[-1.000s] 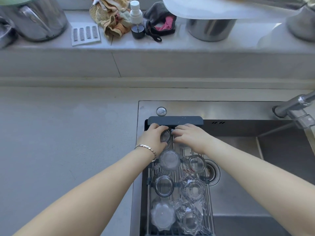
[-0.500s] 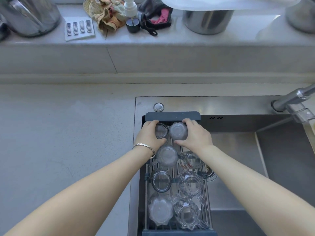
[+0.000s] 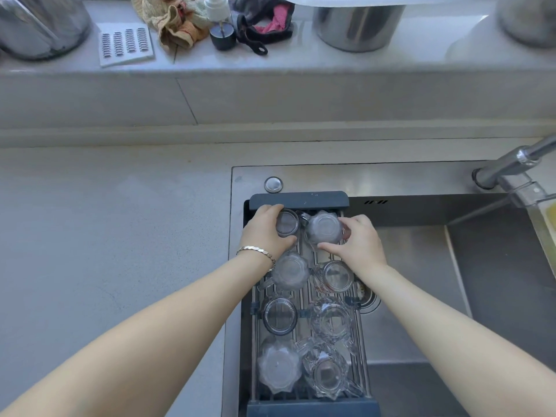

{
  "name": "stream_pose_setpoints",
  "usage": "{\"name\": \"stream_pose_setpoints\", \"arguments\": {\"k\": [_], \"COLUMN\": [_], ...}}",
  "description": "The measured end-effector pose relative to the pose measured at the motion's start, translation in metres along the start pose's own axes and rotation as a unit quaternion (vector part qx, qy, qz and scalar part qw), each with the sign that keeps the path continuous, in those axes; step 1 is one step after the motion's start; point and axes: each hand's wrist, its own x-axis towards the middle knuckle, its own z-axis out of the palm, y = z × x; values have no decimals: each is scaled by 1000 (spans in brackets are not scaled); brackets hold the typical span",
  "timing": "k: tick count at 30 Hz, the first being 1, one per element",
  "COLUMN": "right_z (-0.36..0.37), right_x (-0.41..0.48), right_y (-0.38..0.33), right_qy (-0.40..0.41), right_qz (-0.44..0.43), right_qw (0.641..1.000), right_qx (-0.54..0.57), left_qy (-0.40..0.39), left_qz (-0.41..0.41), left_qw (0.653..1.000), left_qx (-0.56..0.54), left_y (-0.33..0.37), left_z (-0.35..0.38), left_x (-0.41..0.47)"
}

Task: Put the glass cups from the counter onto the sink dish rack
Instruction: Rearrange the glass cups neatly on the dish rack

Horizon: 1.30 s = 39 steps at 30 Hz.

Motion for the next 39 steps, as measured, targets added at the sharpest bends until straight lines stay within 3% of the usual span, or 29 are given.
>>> {"name": "stream_pose_setpoints", "arguments": {"k": [10,15,17,19,22,27,39], "right_z": [-9,-41,-44,-34,-10,7,11], "right_x": [-2,-30,-47,-59,-67,-68,-70], "right_y": [-8,-16,-16,-12,-2,2,9], "right_qy": [-46,-44,-130,-189,-140,-25,-17], "right_qz": [22,8,-21,-45,-51,10,8], "right_qw": [999,999,990,976,981,999,1000], "right_qx": [0,14,-47,-99,-123,-28,-1], "left_qy": [-32,72,19,-81,-146,-128,-106], "left_qz": [-14,2,3,-3,-23,-44,19], "left_qw": [999,997,1000,995,980,968,971], "left_qx": [8,-3,14,62,131,211,214], "left_y": [1,-1,-7,-12,-12,-1,10], "left_z": [1,-8,-5,3,15,25,18], "left_x": [-5,-28,-42,-54,-59,-50,-67]}}
